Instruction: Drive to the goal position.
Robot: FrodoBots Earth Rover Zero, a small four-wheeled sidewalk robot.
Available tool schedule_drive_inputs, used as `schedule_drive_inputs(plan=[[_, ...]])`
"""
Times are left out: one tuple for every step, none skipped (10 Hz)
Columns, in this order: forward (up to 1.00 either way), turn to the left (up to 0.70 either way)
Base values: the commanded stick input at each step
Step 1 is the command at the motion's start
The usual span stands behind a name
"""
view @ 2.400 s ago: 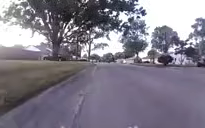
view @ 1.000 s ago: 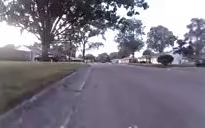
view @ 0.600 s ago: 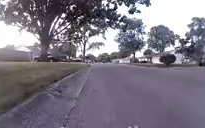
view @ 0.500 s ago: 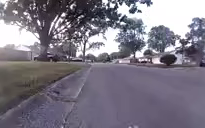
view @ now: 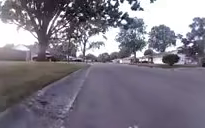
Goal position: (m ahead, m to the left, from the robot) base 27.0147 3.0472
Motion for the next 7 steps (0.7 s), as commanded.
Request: schedule_drive_inputs(plan=[[1.0, 0.0], [1.0, 0.0], [1.0, 0.0], [1.0, 0.0], [1.0, 0.0], [1.0, 0.0], [1.0, 0.0]])
